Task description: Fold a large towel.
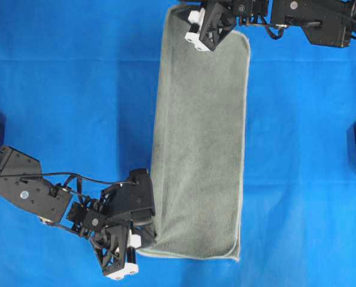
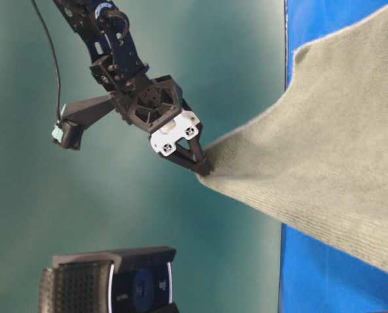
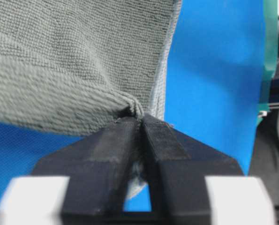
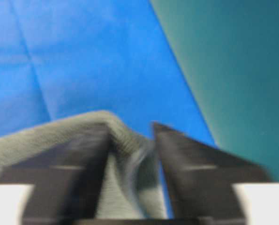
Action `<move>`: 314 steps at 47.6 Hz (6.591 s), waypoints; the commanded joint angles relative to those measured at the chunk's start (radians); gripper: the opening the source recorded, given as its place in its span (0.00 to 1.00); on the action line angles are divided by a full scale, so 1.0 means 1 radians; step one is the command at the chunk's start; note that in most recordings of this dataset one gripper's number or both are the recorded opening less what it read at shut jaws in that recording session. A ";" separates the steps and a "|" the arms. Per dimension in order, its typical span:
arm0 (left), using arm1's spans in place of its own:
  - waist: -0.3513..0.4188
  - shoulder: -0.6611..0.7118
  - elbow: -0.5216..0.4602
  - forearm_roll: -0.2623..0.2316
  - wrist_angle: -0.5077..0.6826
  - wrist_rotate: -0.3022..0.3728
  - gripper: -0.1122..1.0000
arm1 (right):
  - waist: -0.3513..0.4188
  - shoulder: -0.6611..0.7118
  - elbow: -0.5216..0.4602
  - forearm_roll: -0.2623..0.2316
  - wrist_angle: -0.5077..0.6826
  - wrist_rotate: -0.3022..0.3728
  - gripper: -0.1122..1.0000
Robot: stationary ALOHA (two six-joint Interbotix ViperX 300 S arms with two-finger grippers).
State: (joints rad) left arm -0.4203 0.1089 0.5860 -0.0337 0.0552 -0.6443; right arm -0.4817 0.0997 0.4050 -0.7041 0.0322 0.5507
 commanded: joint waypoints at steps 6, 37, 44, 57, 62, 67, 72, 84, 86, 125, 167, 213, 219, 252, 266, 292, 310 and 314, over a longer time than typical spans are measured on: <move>-0.005 -0.017 -0.023 0.003 0.002 -0.005 0.56 | -0.005 -0.018 -0.023 -0.005 -0.009 -0.021 0.68; 0.075 -0.285 0.000 0.017 0.163 0.160 0.83 | 0.083 -0.462 0.334 0.018 -0.021 0.017 0.67; 0.124 -0.379 0.037 0.017 0.135 0.298 0.83 | 0.110 -0.686 0.486 0.029 -0.077 0.063 0.67; 0.295 -0.595 0.173 0.017 0.052 0.483 0.83 | 0.198 -1.003 0.609 0.029 0.015 0.158 0.67; 0.400 -0.673 0.227 0.015 0.018 0.534 0.83 | 0.198 -1.012 0.609 0.029 0.083 0.176 0.67; 0.520 -0.699 0.253 0.017 0.005 0.571 0.83 | 0.186 -0.973 0.603 0.029 0.118 0.189 0.67; 0.661 -0.667 0.264 0.015 -0.018 0.600 0.83 | 0.146 -0.907 0.598 0.029 0.117 0.206 0.67; 0.854 -0.465 0.256 0.015 -0.094 0.649 0.83 | -0.020 -0.615 0.554 0.025 0.106 0.218 0.67; 0.870 -0.425 0.255 0.015 -0.117 0.657 0.83 | -0.041 -0.557 0.537 0.021 0.104 0.216 0.67; 0.989 0.187 0.075 0.011 -0.391 0.676 0.79 | -0.147 0.081 0.275 -0.023 -0.017 0.206 0.66; 1.062 -0.051 0.018 0.011 -0.268 0.775 0.13 | -0.216 -0.140 0.221 -0.091 0.071 0.195 0.14; 0.199 -0.284 0.388 0.000 -0.127 0.528 0.13 | 0.689 -0.365 0.488 0.100 0.394 0.465 0.14; 0.140 -0.186 0.353 0.002 -0.129 0.482 0.13 | 0.739 -0.261 0.465 0.100 0.364 0.531 0.14; 0.087 -0.126 0.305 0.002 -0.129 0.460 0.54 | 0.788 -0.172 0.425 0.100 0.192 0.584 0.29; 0.069 -0.187 0.301 0.002 -0.110 0.460 0.52 | 0.867 -0.192 0.351 0.098 0.255 0.583 0.65; 0.078 -0.687 0.336 0.008 -0.046 0.540 0.52 | 0.959 -0.571 0.301 -0.086 0.673 0.568 0.66; 0.201 -1.120 0.440 0.009 0.106 0.678 0.52 | 0.959 -0.980 0.433 -0.230 0.851 0.574 0.66; 0.238 -1.197 0.466 0.009 0.156 0.698 0.52 | 0.959 -1.078 0.492 -0.249 0.876 0.575 0.66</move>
State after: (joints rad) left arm -0.2086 -1.0354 1.0508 -0.0276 0.1810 0.0460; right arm 0.4755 -0.9112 0.8713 -0.9311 0.8928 1.1244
